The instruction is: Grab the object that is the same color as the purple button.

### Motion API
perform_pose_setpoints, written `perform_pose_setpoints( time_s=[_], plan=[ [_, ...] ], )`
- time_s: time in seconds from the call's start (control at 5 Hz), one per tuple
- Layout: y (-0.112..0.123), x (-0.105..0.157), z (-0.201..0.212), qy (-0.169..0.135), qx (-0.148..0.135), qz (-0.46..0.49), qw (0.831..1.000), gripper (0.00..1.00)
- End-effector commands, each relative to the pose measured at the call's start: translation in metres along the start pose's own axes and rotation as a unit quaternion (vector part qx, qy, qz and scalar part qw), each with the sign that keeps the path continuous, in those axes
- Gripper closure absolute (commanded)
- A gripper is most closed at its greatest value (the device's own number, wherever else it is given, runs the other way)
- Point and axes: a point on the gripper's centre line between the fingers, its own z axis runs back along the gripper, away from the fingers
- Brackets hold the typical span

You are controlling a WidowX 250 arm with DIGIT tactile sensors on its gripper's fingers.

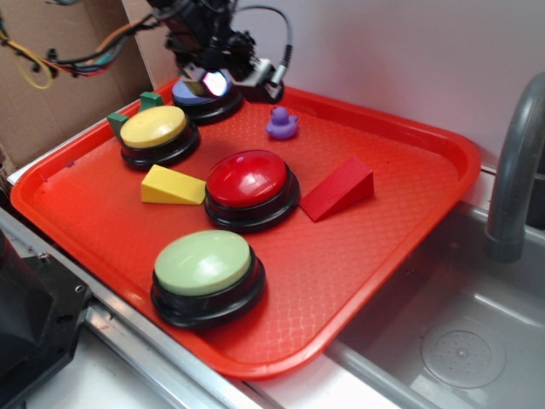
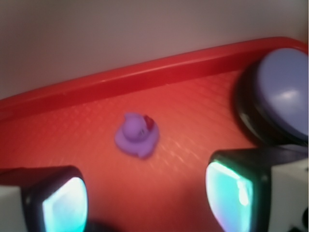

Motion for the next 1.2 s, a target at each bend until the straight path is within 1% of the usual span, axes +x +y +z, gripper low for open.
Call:
perform_pose_setpoints(
  time_s=[0.0,0.2,0.4,0.6,0.8,1.0],
  plan=[
    [0.006,0.032,-0.022,-0.023,-0.013,-0.012,1.000,0.00],
    [0.001,0.032,-0.029,-0.015,-0.011,-0.021,1.000,0.00],
    [-0.001,0.029,-0.031,-0.017,-0.001,-0.018,1.000,1.00],
    [-0.002,0.030,-0.022,-0.018,0.010,-0.015,1.000,1.00],
    [-0.007,0.033,-0.003,-0.014,0.023,-0.020,0.999,1.00],
    [-0.011,0.028,0.031,0.018,0.009,0.007,1.000,1.00]
  ],
)
